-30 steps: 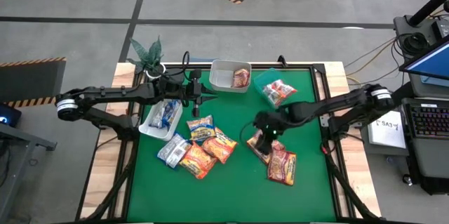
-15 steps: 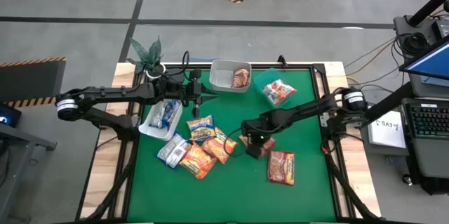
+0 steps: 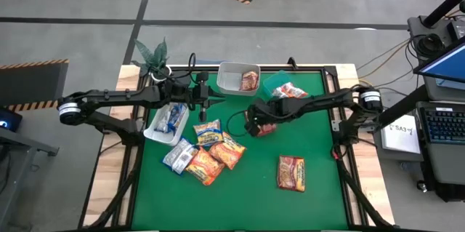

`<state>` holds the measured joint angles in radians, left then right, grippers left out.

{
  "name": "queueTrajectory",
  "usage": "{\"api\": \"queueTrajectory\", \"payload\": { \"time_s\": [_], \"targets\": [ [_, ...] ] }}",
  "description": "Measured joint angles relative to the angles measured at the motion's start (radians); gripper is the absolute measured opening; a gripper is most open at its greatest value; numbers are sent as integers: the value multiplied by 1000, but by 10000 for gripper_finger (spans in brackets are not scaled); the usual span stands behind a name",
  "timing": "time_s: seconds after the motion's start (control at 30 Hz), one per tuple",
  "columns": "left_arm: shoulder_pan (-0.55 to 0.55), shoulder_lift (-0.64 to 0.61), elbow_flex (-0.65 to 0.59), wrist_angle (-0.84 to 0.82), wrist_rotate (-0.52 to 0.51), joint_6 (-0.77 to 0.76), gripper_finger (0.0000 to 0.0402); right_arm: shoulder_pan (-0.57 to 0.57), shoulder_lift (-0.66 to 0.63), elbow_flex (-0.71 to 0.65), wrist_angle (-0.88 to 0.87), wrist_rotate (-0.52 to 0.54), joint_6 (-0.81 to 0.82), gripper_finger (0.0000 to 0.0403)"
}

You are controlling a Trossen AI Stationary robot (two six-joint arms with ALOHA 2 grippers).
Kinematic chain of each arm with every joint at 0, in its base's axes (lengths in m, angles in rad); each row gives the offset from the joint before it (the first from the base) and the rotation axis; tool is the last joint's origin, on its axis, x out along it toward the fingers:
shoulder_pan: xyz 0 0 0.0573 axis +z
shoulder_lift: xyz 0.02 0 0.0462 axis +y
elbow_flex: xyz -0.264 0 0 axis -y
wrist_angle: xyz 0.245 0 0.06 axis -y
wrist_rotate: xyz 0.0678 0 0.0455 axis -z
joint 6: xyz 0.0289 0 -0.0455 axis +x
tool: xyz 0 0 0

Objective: Sort Maruchan noodles
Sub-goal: Put the red noodle pack into the gray bin

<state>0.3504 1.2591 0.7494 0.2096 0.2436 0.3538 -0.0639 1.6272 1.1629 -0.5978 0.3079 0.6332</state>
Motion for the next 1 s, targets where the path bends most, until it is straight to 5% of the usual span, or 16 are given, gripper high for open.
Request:
{"api": "queueTrajectory", "payload": {
  "time_s": [0.3,0.7,1.0],
  "targets": [
    [0,0,0,-1,1,-14,39,37,-104,-15,-83,-253,-119,12],
    [0,0,0,0,2,-24,39,63,0,-128,215,-258,-188,12],
    [0,0,0,-1,2,-32,39,14,119,-117,272,-239,-186,12]
  ]
}}
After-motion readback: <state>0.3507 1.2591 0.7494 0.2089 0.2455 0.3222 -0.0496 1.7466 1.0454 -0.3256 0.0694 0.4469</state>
